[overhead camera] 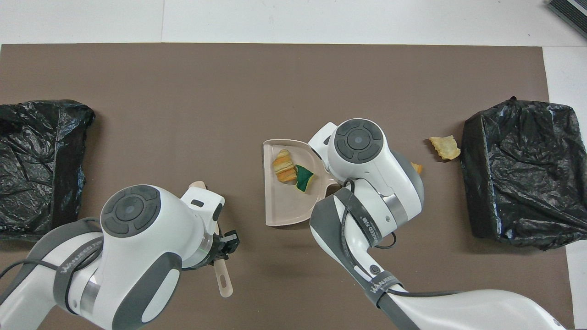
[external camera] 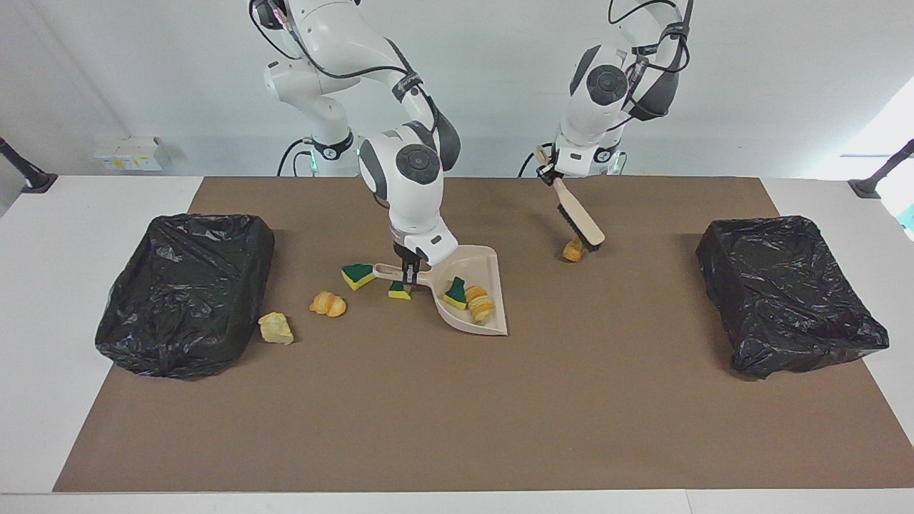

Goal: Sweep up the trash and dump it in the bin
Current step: 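Sweep the remaining bread crust into the dustpan with the left gripper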

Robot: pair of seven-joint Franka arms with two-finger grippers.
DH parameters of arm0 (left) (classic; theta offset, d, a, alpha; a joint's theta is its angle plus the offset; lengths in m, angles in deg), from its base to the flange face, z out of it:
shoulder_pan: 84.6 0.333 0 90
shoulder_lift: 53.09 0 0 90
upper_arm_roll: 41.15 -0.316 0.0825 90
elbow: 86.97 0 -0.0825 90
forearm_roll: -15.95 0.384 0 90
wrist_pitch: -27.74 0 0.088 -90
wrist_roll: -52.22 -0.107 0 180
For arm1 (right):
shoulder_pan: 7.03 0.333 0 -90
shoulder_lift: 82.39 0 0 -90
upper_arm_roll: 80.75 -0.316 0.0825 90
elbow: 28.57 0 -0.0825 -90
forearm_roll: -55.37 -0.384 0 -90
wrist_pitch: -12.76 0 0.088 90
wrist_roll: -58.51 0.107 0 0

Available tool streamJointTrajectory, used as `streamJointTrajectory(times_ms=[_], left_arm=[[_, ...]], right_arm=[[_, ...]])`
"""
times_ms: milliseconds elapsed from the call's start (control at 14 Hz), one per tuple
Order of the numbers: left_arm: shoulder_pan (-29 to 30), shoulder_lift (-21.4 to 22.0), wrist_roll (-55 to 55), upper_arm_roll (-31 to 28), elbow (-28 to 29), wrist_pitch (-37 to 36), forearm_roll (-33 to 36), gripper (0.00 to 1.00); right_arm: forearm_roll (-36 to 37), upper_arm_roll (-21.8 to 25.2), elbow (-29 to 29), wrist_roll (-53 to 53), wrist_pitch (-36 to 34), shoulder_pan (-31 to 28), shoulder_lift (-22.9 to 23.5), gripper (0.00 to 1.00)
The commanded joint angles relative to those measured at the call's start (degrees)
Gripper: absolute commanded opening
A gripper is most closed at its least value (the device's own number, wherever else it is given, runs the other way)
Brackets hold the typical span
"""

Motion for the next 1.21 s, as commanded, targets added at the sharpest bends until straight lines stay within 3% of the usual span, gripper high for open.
streamJointTrajectory(times_ms=[0,357,571,785,1142], left_arm=[[1.4,4.6,0.4,0.3,4.1,1.2,0.9,0.0],[7.2,4.9,-8.0,0.4,8.4,5.6,1.0,0.0],[6.9,3.9,-10.1,0.7,9.4,9.8,1.0,0.0],[3.1,0.1,-10.0,0.7,8.9,17.5,0.9,0.0],[-3.5,-13.4,-10.0,0.9,2.8,30.8,0.0,0.0]], right_arm=[[0.7,-0.5,1.0,-1.9,1.4,-0.5,-0.4,0.0],[2.1,-0.5,0.9,-4.7,1.2,-0.5,-0.4,0.0],[2.5,-0.5,0.9,-6.4,-0.5,-0.4,-0.5,0.0],[2.6,-0.4,0.8,-6.2,-1.5,0.0,-0.8,0.0],[2.5,-0.5,0.8,-3.4,-0.7,0.7,-0.8,0.0]])
